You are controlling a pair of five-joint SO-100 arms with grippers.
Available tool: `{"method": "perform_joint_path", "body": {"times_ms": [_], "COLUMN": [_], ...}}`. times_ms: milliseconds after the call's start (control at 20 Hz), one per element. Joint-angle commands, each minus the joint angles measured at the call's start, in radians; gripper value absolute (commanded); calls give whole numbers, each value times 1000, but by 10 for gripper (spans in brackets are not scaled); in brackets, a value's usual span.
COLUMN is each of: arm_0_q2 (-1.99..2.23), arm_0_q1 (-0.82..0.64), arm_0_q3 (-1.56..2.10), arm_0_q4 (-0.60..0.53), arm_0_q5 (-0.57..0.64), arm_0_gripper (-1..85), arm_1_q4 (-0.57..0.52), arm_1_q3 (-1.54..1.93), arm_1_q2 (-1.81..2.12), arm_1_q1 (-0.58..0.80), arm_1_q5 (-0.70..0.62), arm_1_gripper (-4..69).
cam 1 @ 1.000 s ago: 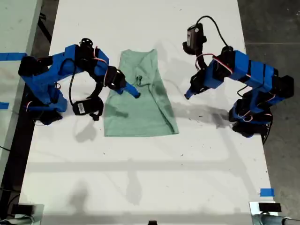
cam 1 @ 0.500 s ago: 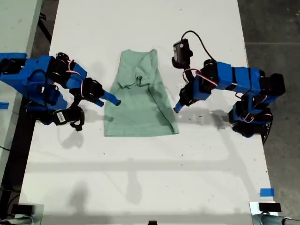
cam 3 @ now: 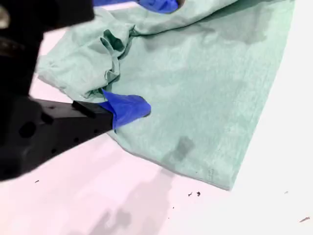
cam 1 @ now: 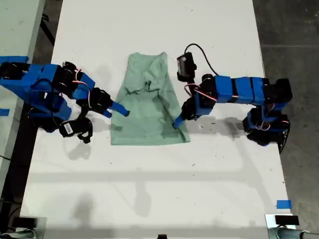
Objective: Fold tshirt
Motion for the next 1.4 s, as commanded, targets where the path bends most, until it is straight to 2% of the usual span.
{"method": "perform_joint_path", "body": {"times_ms": [0, 150, 450, 650, 700, 750, 850, 1050, 1200, 1350], "arm_0_q2": [-2, -2, -3, -3, -3, -3, -3, -3, -3, -3], "arm_0_q1": [8, 2, 0, 2, 2, 2, 6, 8, 8, 9], "arm_0_q3": [-9, -9, -6, -6, -6, -6, -2, -2, -2, -2], "arm_0_q4": [-23, -23, -20, -21, -21, -21, -21, -26, -31, -34], "arm_0_q5": [-2, 3, 8, 9, 9, 9, 3, 0, 0, 0], "arm_0_gripper": [293, 293, 293, 292, 292, 291, 291, 291, 290, 289], "arm_1_q4": [5, -32, -394, -477, -482, -491, -486, -434, -462, -405], "arm_1_q3": [-71, -23, 365, 425, 425, 428, 416, 362, 344, 221], "arm_1_q2": [-9, -34, -41, -84, -92, -92, -84, -81, -78, -103], "arm_1_q1": [-20, -15, -3, -3, -3, -2, 2, 5, -12, -31], "arm_1_q5": [17, 14, 32, 40, 43, 46, 44, 43, 31, 51], "arm_1_gripper": [377, 378, 347, 324, 297, 238, 59, -10, -11, -11]}}
